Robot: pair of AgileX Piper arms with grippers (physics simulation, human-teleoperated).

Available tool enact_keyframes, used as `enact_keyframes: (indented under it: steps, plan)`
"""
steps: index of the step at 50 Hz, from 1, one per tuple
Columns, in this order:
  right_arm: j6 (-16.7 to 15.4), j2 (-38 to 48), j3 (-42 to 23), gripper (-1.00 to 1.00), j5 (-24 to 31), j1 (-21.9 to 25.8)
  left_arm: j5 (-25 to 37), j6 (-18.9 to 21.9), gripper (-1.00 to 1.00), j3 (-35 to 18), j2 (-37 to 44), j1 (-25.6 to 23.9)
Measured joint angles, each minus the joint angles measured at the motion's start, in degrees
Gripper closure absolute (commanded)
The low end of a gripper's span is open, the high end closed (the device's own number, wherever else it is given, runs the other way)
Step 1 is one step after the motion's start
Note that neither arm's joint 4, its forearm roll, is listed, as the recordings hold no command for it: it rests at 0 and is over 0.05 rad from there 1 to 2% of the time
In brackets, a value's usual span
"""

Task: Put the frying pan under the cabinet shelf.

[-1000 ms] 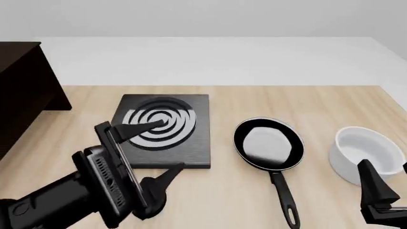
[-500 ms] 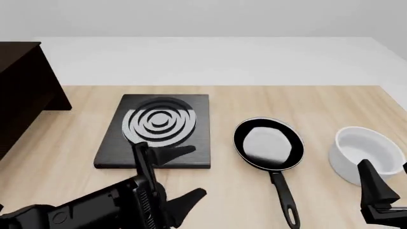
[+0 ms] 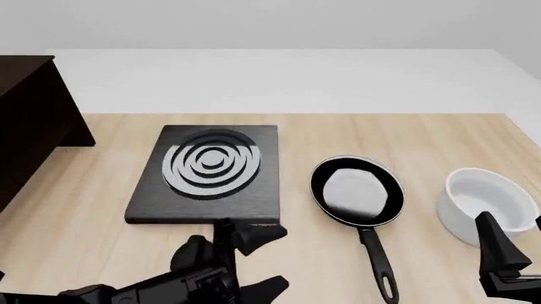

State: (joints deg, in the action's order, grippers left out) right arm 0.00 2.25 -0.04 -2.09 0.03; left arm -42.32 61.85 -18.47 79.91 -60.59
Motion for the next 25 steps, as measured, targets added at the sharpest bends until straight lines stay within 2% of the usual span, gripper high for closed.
enact_keyframes:
  steps: [25]
  plan:
    - [0.0, 0.0, 0.0, -1.0, 0.0, 0.0, -6.8, 4.0, -1.0, -1.8, 12.1, -4.8]
